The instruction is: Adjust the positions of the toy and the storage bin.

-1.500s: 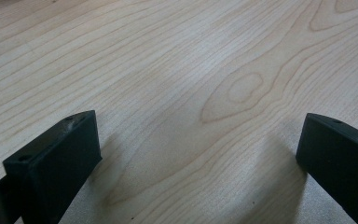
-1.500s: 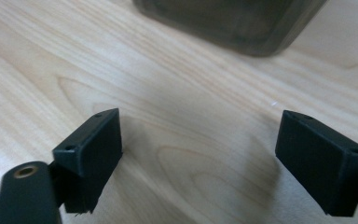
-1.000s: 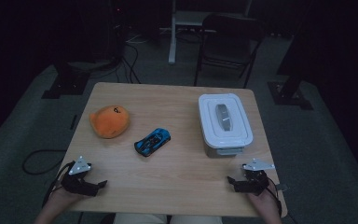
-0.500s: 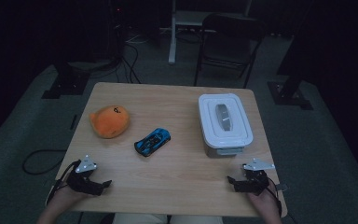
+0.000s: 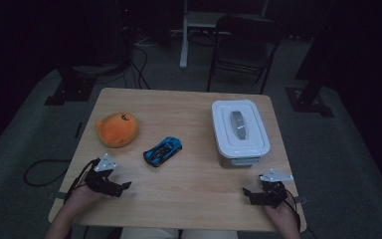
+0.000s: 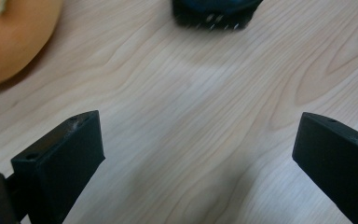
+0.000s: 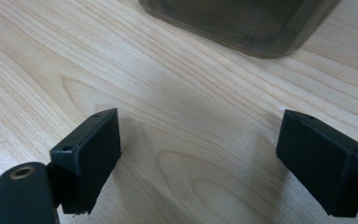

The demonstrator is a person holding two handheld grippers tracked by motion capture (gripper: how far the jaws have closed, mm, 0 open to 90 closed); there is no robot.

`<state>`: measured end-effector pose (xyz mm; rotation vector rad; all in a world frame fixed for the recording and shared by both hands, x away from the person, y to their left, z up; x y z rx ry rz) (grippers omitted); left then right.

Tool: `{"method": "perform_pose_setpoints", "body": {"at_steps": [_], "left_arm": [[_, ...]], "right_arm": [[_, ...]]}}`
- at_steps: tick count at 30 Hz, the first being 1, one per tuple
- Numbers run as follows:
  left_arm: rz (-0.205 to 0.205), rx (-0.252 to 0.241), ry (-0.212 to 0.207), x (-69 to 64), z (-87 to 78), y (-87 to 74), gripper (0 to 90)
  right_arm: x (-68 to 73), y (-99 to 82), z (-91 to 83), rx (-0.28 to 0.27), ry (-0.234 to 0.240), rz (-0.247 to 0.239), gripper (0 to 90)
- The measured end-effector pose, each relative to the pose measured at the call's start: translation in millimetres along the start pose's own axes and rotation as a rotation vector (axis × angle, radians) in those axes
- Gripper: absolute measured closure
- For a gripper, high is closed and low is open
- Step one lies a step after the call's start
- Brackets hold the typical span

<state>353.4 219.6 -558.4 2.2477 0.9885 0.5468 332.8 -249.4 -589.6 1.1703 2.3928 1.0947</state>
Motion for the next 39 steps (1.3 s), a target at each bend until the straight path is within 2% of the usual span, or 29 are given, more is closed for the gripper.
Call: {"method": "perform_pose_setpoints", "body": {"at_steps": [5,12,16,17,25,26,30,33,38,39], "left_arm": [[0.026,0.005,-0.023,-7.3,9.5,16.2,2.4],[0.038,-0.002,-0.067,-15.3,24.1,37.9,2.4],[0.048,-0.009,-0.060,-15.9,30.1,48.1,4.1],[0.045,-0.008,-0.077,-17.1,31.2,51.5,4.1],[0.069,0.004,-0.070,-17.1,42.7,71.6,4.1],[0.075,0.007,-0.081,-17.5,45.9,78.2,4.1],[0.093,0.014,-0.086,-19.6,54.5,88.5,4.1],[0.114,0.032,-0.078,-21.6,61.5,93.5,4.1],[0.105,0.039,-0.062,-21.4,70.7,103.5,4.1],[0.115,0.046,-0.057,-20.9,73.1,104.5,4.1]], "right_arm": [[0.0,0.0,0.0,0.000,0.000,0.000,13.3],[0.0,0.0,0.0,0.000,0.000,0.000,13.4],[0.0,0.0,0.0,0.000,0.000,0.000,13.4],[0.0,0.0,0.0,0.000,0.000,0.000,13.4],[0.0,0.0,0.0,0.000,0.000,0.000,13.4],[0.0,0.0,0.0,0.000,0.000,0.000,13.4],[0.0,0.0,0.0,0.000,0.000,-0.001,13.4],[0.0,0.0,0.0,-0.001,0.000,0.000,13.4],[0.0,0.0,0.0,0.000,0.000,-0.001,13.4],[0.0,0.0,0.0,-0.001,0.000,0.000,13.5]]}}
Point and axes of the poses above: each handheld gripper's, and its own axes: z roughly forward along the jaws, y roughly out of its top, x roughly to its left, the point moved 9 cm from there along z, roughly forward along the jaws, and after that the axes turned 7 degrees about y, right-handed, at the moved point
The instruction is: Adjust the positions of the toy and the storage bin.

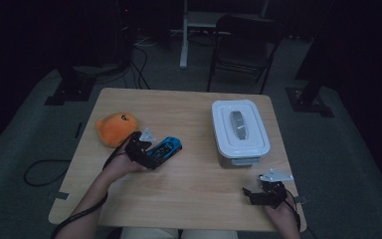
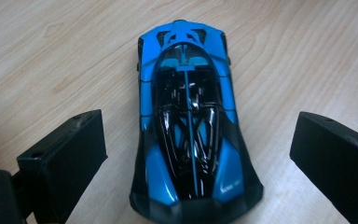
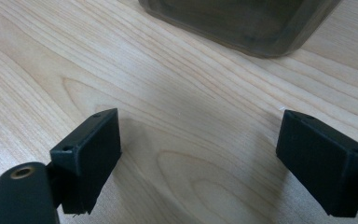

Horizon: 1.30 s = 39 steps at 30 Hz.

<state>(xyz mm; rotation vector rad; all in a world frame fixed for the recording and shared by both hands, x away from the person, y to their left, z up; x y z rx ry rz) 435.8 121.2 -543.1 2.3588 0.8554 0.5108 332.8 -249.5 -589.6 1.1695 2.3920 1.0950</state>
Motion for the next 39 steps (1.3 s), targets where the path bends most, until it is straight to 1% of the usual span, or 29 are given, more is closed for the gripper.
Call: {"method": "perform_pose_setpoints", "body": {"at_steps": [1,2,5,6,8,10,11,12,13,14,15,16,17,18,19,20,21,22,25,26,29,30,31,33,34,35,36,38,39], "left_arm": [[-0.003,0.005,0.001,0.0,2.8,2.0,4.2],[-0.005,0.018,-0.009,-1.0,5.4,2.8,4.7],[-0.008,0.027,-0.007,-1.5,10.1,5.6,4.7],[-0.021,0.042,-0.021,-2.9,15.9,8.0,4.7],[-0.021,0.067,-0.028,-3.8,23.1,8.8,4.7],[-0.028,0.086,-0.030,-3.9,28.0,8.7,5.1],[-0.021,0.096,-0.029,-3.8,30.1,8.3,6.2],[-0.024,0.107,-0.016,-2.8,32.5,8.2,6.2],[-0.023,0.124,-0.031,-3.5,34.6,7.4,6.2],[-0.019,0.128,-0.017,-2.3,36.2,7.8,6.2],[-0.017,0.139,-0.019,-2.3,36.9,7.4,8.0],[-0.013,0.137,-0.022,-3.2,38.4,8.0,12.7],[-0.009,0.142,-0.014,-2.9,39.5,8.3,12.9],[-0.014,0.155,-0.010,-2.8,41.3,8.2,15.5],[-0.016,0.159,0.001,-1.5,42.5,8.2,15.5],[-0.018,0.170,-0.013,-1.8,43.8,7.5,16.2],[-0.016,0.177,-0.005,-1.1,45.0,6.8,19.7],[-0.010,0.186,-0.005,-0.7,45.7,5.6,19.8],[-0.015,0.190,-0.038,-2.2,46.5,3.9,23.7],[-0.010,0.188,-0.039,-2.2,46.4,3.7,25.5],[-0.013,0.195,-0.051,-1.2,45.9,3.1,25.8],[-0.016,0.197,-0.050,-1.3,45.9,3.2,25.9],[-0.008,0.196,-0.045,-1.6,45.6,3.8,26.0],[-0.015,0.186,-0.047,-1.1,43.5,5.7,26.5],[-0.016,0.180,-0.040,-0.5,41.8,6.8,28.0],[-0.015,0.185,-0.038,-0.5,40.9,6.4,28.0],[0.008,0.189,-0.037,-0.7,39.9,5.0,28.1],[0.006,0.187,-0.039,-0.6,37.6,3.4,28.1],[0.014,0.184,-0.035,-0.3,35.9,2.5,28.1]], "right_arm": [[0.0,0.0,0.0,0.000,0.000,0.000,13.5],[0.0,0.0,0.0,0.000,0.000,0.000,13.5],[0.0,0.0,0.0,-0.001,0.000,0.000,13.6],[-0.1,0.0,-0.1,-0.001,0.000,0.000,13.7],[-0.2,0.0,-0.1,-0.001,-0.001,0.000,13.7],[-0.3,0.0,-0.1,-0.001,-0.001,0.000,13.8],[-0.2,0.0,-0.1,-0.001,-0.001,0.000,13.8],[-0.2,0.0,-0.1,-0.001,-0.001,0.000,13.8],[-0.2,0.1,-0.1,-0.001,-0.001,-0.001,13.8],[-0.2,0.0,-0.2,-0.001,-0.001,-0.002,13.9],[-0.2,0.0,-0.2,-0.001,-0.001,-0.002,13.9],[-0.2,0.1,-0.2,-0.001,-0.001,-0.002,13.9],[-0.2,0.0,-0.2,-0.001,-0.001,-0.002,13.9],[-0.2,0.1,-0.2,-0.001,-0.001,-0.002,13.9],[-0.2,0.0,-0.2,-0.001,-0.001,-0.002,13.9],[-0.2,0.0,-0.2,-0.001,-0.001,-0.002,13.9],[-0.2,0.1,-0.2,-0.001,-0.001,-0.002,13.9],[-0.2,0.1,-0.2,-0.001,-0.001,-0.002,14.0],[-0.2,0.1,-0.2,-0.002,-0.001,-0.002,14.0],[-0.2,0.1,-0.2,-0.002,-0.001,-0.002,14.1],[-0.5,0.1,-0.3,-0.002,-0.003,-0.001,14.4],[-0.5,0.1,-0.4,-0.002,-0.003,-0.001,14.4],[-0.6,0.1,-0.4,-0.002,-0.004,0.000,14.4],[-0.7,0.1,-0.4,-0.002,-0.004,0.000,14.4],[-0.7,0.1,-0.4,-0.003,-0.004,0.000,14.4],[-0.8,0.1,-0.4,-0.003,-0.005,0.000,14.4],[-0.8,0.0,-0.4,-0.002,-0.005,0.001,14.4],[-0.9,0.0,-0.4,-0.002,-0.005,0.002,14.4],[-0.9,0.1,-0.4,-0.002,-0.005,0.002,14.5]]}}
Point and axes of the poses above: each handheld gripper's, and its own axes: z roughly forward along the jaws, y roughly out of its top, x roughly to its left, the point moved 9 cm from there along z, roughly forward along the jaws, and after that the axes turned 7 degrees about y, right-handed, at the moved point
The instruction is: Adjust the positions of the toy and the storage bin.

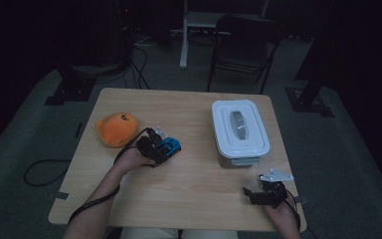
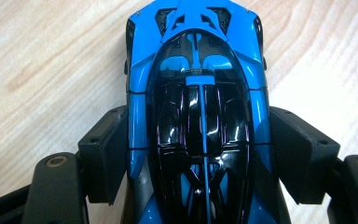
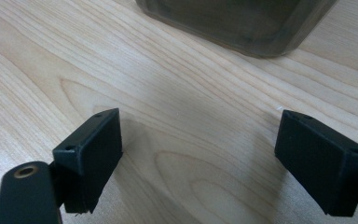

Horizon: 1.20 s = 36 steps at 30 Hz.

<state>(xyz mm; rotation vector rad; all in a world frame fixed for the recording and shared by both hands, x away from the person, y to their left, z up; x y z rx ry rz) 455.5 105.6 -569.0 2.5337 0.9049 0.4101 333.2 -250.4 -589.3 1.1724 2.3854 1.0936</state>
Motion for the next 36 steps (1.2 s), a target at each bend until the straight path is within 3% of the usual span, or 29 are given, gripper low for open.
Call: {"method": "perform_pose_setpoints", "body": {"at_steps": [6,13,21,28,36], "left_arm": [[-0.028,-0.025,-0.008,3.1,-15.9,-5.5,28.1],[-0.002,-0.031,-0.017,1.8,-32.4,-19.2,28.1],[0.062,-0.047,-0.027,-12.0,-54.5,-34.2,28.1],[0.150,-0.056,-0.045,-28.2,-78.0,-49.7,28.1],[0.227,-0.081,-0.106,-49.2,-91.6,-74.9,28.1]], "right_arm": [[-0.1,0.0,0.0,0.000,-0.001,0.001,14.5],[-0.1,-0.1,-0.1,0.001,-0.002,0.003,14.5],[-0.6,-0.1,-0.1,0.000,-0.006,0.007,14.5],[-0.8,-0.1,-0.1,0.000,-0.007,0.008,14.5],[-1.2,0.0,-0.1,-0.001,-0.009,0.010,14.5]]}}
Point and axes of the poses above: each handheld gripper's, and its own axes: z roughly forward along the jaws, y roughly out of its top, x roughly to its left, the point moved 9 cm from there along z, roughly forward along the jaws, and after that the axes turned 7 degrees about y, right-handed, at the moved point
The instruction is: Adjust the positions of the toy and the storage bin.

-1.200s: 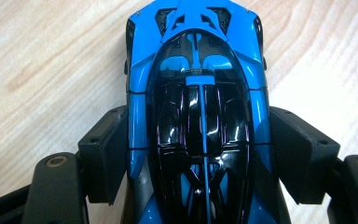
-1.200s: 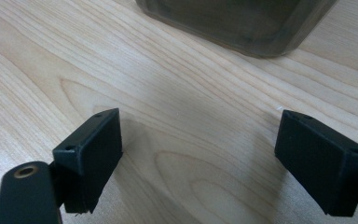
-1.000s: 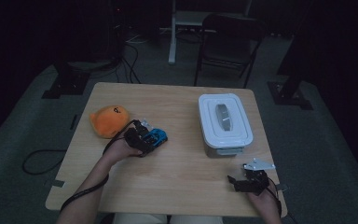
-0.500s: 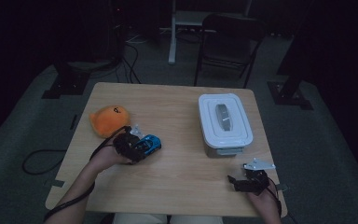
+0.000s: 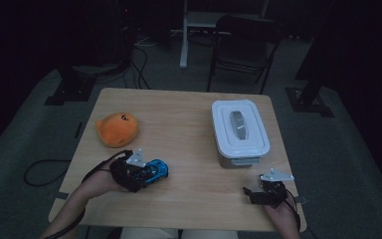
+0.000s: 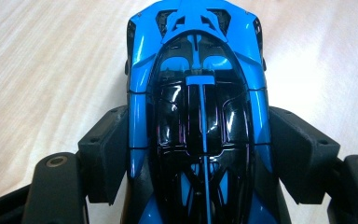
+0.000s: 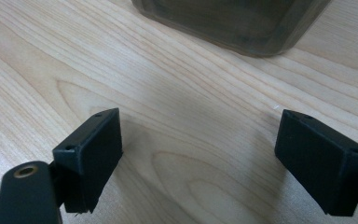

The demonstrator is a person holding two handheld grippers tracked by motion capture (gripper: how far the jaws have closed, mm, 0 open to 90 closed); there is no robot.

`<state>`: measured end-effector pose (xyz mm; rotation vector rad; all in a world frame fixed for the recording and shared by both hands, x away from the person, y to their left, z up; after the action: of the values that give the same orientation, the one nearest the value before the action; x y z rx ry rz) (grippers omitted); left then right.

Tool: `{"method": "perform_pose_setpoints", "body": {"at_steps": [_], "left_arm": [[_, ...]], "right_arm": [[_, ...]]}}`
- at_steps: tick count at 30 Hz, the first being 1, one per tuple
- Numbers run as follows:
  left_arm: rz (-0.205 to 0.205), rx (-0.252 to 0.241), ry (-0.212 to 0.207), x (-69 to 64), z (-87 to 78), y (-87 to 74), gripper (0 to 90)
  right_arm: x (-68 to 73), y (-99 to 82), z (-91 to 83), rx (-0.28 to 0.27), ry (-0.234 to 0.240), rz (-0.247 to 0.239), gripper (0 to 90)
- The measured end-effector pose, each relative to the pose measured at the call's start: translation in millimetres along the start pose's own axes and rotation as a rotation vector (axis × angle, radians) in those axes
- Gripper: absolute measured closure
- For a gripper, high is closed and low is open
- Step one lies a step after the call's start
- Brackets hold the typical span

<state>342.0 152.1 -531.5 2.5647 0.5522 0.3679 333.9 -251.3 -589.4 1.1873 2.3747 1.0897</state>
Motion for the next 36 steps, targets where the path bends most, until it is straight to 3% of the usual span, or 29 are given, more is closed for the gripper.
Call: {"method": "perform_pose_setpoints", "body": {"at_steps": [11,19,23,27,33,36], "left_arm": [[0.079,-0.013,-0.063,-27.3,-7.2,-21.2,28.1],[0.107,0.016,-0.095,-34.6,-0.6,-33.4,28.1],[0.085,0.022,-0.119,-36.2,7.0,-36.3,28.1],[0.120,0.035,-0.128,-39.7,14.7,-40.4,28.0],[0.090,-0.007,-0.160,-38.7,16.4,-43.3,27.7],[0.077,0.015,-0.152,-39.4,19.1,-45.6,24.8]], "right_arm": [[-0.4,0.0,0.0,-0.001,-0.006,0.005,14.5],[-0.4,0.1,0.0,-0.001,-0.006,0.007,14.4],[-0.4,0.1,0.1,-0.001,-0.007,0.008,14.4],[-0.5,0.1,0.1,-0.001,-0.007,0.008,14.4],[-0.5,0.1,0.0,-0.001,-0.008,0.008,14.4],[-0.5,0.1,0.0,-0.001,-0.007,0.007,14.5]]}}
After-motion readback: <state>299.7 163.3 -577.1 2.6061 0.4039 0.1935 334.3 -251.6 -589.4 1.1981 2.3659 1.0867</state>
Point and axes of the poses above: each handheld gripper's, and its own axes: z roughly forward along the jaws, y roughly out of its top, x roughly to its left, the point moved 9 cm from there along z, roughly forward along the jaws, and after that the axes turned 7 degrees about y, right-handed, at the moved point
